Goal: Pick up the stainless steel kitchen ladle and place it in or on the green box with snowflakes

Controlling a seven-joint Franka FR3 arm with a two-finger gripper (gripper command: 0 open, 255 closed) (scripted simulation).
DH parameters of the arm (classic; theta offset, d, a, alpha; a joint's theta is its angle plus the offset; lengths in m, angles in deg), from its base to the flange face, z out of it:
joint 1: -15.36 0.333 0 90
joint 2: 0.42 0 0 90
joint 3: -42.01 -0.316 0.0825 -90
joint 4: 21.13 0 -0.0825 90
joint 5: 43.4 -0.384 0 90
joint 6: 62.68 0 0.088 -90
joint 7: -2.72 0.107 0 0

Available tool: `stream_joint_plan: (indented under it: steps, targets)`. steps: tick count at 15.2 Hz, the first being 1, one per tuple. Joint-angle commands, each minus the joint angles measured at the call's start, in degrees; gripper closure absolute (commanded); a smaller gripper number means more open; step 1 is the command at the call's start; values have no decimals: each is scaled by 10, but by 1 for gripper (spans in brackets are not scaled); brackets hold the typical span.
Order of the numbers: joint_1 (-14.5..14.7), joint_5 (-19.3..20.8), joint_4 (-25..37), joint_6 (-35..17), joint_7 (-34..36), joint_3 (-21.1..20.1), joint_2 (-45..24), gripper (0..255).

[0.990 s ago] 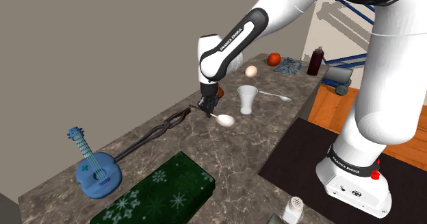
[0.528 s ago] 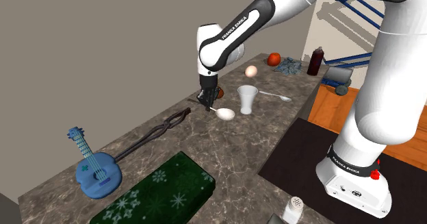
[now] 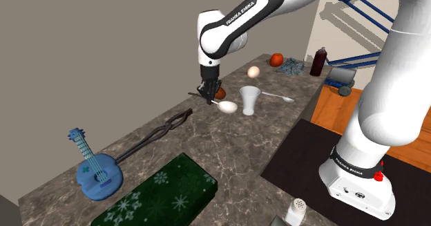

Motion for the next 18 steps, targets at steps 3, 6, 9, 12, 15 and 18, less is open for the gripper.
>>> stream_joint_plan:
  steps: [3, 6, 9, 12, 15, 18]
  targets:
    - [-1, 0, 14, 26, 2, 1, 12, 255]
    - [21, -1, 5, 21, 42, -19, 20, 255]
    - [42, -1, 1, 16, 84, -39, 24, 255]
    - [64, 1, 4, 12, 127, -60, 22, 255]
    - [86, 5, 12, 9, 171, -80, 16, 255]
    - [108, 12, 26, 8, 216, -99, 5, 255]
